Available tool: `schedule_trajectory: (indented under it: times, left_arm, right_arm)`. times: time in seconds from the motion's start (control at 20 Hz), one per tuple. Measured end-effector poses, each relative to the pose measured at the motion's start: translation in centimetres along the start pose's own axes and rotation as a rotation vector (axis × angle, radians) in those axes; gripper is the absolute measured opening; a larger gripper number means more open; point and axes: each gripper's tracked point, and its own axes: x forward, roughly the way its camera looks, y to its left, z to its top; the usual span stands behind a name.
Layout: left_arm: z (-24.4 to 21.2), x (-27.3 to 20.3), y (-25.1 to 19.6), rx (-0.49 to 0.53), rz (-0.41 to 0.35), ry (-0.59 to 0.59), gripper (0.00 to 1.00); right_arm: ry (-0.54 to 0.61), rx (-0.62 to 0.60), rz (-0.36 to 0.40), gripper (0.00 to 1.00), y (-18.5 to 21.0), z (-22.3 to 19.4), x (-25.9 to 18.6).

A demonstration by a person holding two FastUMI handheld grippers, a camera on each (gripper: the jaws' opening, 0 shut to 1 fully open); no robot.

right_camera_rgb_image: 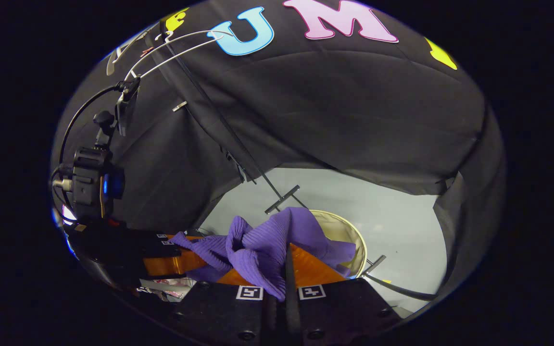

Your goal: Grasp the clothes on the hanger with both hands and then place them into the laundry hamper below.

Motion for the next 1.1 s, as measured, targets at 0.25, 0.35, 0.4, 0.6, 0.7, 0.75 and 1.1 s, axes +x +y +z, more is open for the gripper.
schedule_trajectory:
  times: [0.25, 0.35, 0.4, 0.6, 0.7, 0.75, 1.1]
  left_arm:
    - [1.2, 0.4, -0.1, -0.088, -0.032, 0.003, 0.75]
    - [1.4, 0.5, 0.2, -0.085, -0.017, -0.008, 0.98]
    - [1.5, 0.7, 0.3, -0.08, -0.015, -0.012, 0.87]
    - [1.4, 0.7, 0.6, -0.07, -0.015, -0.017, 0.93]
    - [1.4, 0.6, 1.4, -0.073, -0.005, -0.018, 0.93]
    - [1.6, 0.3, 1.8, -0.075, 0.0, -0.02, 0.93]
    - [2.0, -2.7, 3.5, -0.059, -0.028, -0.116, 0.93]
  right_arm:
    - [-0.027, -0.008, -0.049, 0.48, -0.7, 1.0, -0.2]
    - [-0.036, -0.021, -0.064, 0.73, -1.1, 1.6, 0.3]
    - [-0.037, -0.018, -0.065, 0.75, -1.2, 1.6, 0.4]
    - [-0.037, 0.002, -0.074, 0.76, -1.9, 1.8, 0.2]
    - [-0.043, 0.013, -0.08, 0.76, -1.9, 1.9, 0.0]
    - [-0.048, 0.015, -0.081, 0.76, -1.8, 2.0, -0.1]
    - [-0.113, -0.021, -0.126, 0.76, 0.1, 1.7, -2.3]
